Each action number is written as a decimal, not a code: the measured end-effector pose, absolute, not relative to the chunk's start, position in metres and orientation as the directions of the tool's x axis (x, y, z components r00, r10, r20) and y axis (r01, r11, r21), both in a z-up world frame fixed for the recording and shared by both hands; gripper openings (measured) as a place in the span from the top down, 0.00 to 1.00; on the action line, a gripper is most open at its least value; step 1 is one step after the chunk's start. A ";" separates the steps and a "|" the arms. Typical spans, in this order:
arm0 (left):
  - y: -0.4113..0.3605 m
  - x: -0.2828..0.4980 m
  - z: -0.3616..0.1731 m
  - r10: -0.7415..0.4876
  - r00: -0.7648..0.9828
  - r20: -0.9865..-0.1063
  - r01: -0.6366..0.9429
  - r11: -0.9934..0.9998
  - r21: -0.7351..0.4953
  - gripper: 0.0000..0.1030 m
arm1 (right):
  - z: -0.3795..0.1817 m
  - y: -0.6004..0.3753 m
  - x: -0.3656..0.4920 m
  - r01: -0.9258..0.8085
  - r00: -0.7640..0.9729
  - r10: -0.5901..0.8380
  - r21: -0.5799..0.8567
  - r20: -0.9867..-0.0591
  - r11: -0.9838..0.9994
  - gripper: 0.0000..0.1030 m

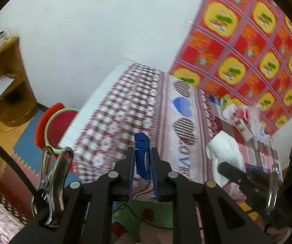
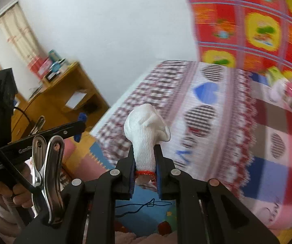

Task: Collect trash
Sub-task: 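Carry the glove and blue clip with both grippers toward the red bucket, then open the left gripper over the bucket while the right gripper drops the glove, then move both grippers away from the bucket back toward the bed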

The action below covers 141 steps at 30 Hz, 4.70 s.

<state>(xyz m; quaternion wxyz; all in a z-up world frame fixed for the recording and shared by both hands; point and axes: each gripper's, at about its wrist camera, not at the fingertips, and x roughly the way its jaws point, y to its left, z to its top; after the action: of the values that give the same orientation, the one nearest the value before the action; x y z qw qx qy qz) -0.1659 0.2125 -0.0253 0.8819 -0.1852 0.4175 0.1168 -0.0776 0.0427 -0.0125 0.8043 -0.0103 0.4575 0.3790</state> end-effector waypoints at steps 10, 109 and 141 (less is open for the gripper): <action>0.287 -0.192 -0.020 0.151 0.615 -0.774 -0.487 0.844 -0.223 0.85 | -0.009 0.143 -0.079 -0.737 0.162 0.663 0.357 -0.731 0.573 0.84; 0.618 -0.033 -0.305 -0.133 0.290 -0.948 -0.444 0.858 -0.257 0.65 | -0.253 0.471 0.047 -0.383 -0.004 0.239 0.222 -0.971 0.897 0.55; 0.607 -0.048 -0.225 -0.090 0.353 -0.931 -0.429 0.869 -0.246 0.65 | -0.168 0.455 0.016 -0.465 0.114 0.355 0.266 -0.928 0.844 0.55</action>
<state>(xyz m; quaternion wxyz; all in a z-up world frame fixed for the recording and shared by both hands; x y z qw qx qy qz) -0.0481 0.6071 -0.2249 0.7889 -0.2323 0.5586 0.1076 0.0157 0.4550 -0.1676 0.7449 -0.0453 0.6059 0.2755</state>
